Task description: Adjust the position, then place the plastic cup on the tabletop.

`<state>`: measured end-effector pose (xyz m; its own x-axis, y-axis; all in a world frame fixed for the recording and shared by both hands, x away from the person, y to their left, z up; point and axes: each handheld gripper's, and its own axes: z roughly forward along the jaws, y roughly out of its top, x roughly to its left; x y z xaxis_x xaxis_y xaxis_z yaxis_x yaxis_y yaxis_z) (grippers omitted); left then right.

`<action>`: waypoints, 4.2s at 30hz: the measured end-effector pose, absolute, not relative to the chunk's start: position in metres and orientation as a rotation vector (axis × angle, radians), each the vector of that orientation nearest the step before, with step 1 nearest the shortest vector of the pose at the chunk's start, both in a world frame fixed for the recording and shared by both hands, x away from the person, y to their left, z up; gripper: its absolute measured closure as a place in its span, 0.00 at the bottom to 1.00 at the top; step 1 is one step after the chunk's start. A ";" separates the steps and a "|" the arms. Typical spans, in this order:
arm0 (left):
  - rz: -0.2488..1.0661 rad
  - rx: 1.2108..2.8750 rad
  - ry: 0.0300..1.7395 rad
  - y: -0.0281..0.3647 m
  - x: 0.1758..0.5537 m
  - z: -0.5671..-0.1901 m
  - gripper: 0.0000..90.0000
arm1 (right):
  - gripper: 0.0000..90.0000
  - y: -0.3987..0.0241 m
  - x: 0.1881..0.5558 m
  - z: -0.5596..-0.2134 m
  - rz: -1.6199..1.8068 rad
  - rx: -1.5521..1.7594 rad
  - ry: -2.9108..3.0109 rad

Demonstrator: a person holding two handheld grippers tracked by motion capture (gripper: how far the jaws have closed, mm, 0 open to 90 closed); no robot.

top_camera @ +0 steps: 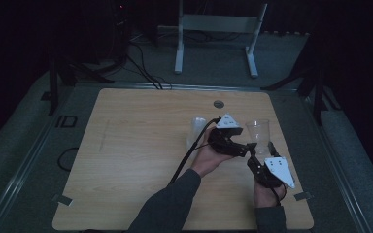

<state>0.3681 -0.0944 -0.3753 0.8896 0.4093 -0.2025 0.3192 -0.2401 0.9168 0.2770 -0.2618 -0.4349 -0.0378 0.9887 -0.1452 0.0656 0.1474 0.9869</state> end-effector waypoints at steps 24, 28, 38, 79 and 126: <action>-0.028 1.738 0.605 -0.107 0.374 -0.373 0.23 | 0.46 -0.255 0.274 -0.438 1.110 1.092 1.353; -0.034 1.728 0.608 -0.110 0.374 -0.371 0.22 | 0.46 -0.256 0.274 -0.439 1.113 1.092 1.351; -0.048 1.691 0.622 -0.111 0.374 -0.370 0.25 | 0.45 -0.255 0.275 -0.440 1.106 1.091 1.370; 0.145 1.777 0.564 -0.116 0.362 -0.371 0.30 | 0.45 -0.262 0.285 -0.442 1.159 1.121 1.562; 0.364 1.792 0.546 -0.108 0.353 -0.380 0.34 | 0.28 -0.277 0.277 -0.442 1.174 1.165 1.615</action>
